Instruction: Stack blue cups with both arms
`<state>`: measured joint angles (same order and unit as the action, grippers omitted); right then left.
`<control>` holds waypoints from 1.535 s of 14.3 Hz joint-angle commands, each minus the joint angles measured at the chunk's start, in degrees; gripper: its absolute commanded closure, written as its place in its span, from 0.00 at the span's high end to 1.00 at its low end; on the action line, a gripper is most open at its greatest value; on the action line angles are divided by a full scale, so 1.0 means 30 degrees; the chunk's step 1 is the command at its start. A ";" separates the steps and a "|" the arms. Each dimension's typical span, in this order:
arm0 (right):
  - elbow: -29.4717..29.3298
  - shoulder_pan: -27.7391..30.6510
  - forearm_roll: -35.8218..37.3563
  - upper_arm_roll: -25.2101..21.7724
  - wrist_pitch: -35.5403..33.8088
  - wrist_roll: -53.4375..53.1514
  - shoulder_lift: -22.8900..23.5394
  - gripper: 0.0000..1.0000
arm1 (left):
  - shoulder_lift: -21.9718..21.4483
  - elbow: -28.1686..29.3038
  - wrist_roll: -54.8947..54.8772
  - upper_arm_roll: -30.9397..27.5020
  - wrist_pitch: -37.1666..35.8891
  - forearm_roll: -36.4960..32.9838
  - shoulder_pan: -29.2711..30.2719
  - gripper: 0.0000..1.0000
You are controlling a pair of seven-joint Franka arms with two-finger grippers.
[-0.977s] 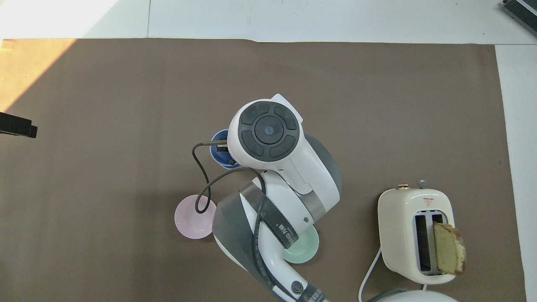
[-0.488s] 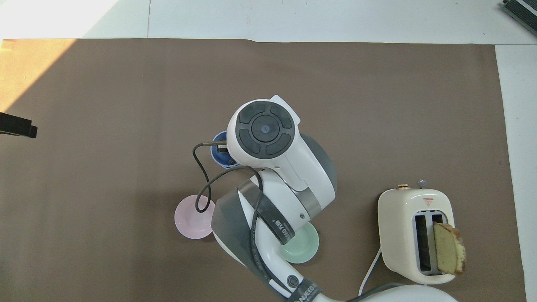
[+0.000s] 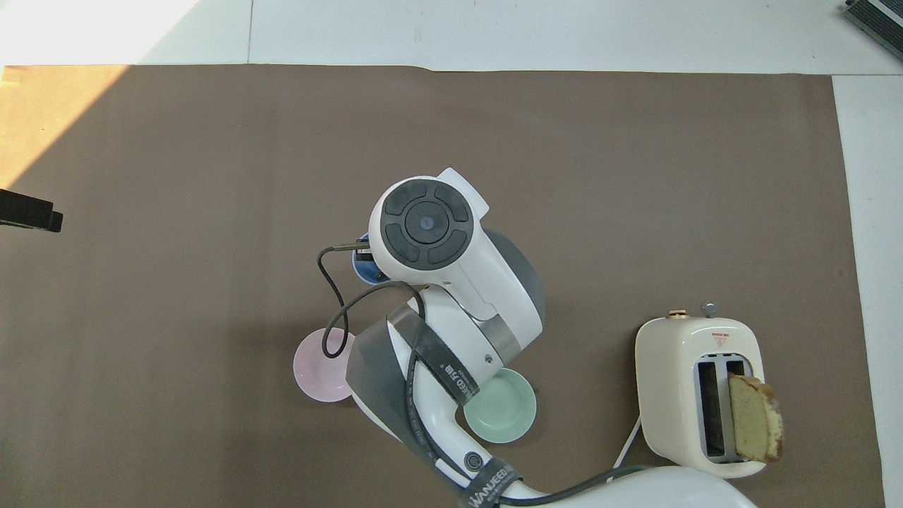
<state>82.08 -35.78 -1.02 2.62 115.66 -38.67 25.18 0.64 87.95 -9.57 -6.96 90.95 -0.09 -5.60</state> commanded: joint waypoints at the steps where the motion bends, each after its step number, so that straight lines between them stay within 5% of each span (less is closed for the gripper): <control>1: 0.0005 0.0060 -0.0071 0.0007 0.0179 -0.0236 0.0014 1.00 | -0.0243 0.0009 -0.0210 0.0064 -0.0405 0.0058 0.0079 1.00; 5: -0.0141 0.0322 0.0250 -0.0139 -0.1484 -0.0177 -0.0480 1.00 | -0.0244 0.0039 -0.0210 0.0064 -0.0376 0.0058 0.0079 1.00; 9: -0.0549 0.1141 0.1394 -0.0577 -0.5645 0.3241 -0.2413 1.00 | -0.0244 0.0039 -0.0210 0.0093 -0.0405 0.0058 0.0079 1.00; 16: -0.0961 0.5357 0.1833 -0.0725 -0.9336 1.1476 -0.5313 1.00 | -0.0273 0.0039 -0.0180 0.0094 -0.0900 0.0058 0.0050 1.00; 22: -0.1956 0.7993 0.2101 -0.1194 -1.1682 1.1923 -0.5874 1.00 | -0.0361 -0.0020 0.0083 0.0152 -0.1782 0.0058 0.0049 1.00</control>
<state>78.19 -15.22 6.00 -0.89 82.92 -3.66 7.08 0.28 87.95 -9.55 -6.77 86.92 -0.09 -5.60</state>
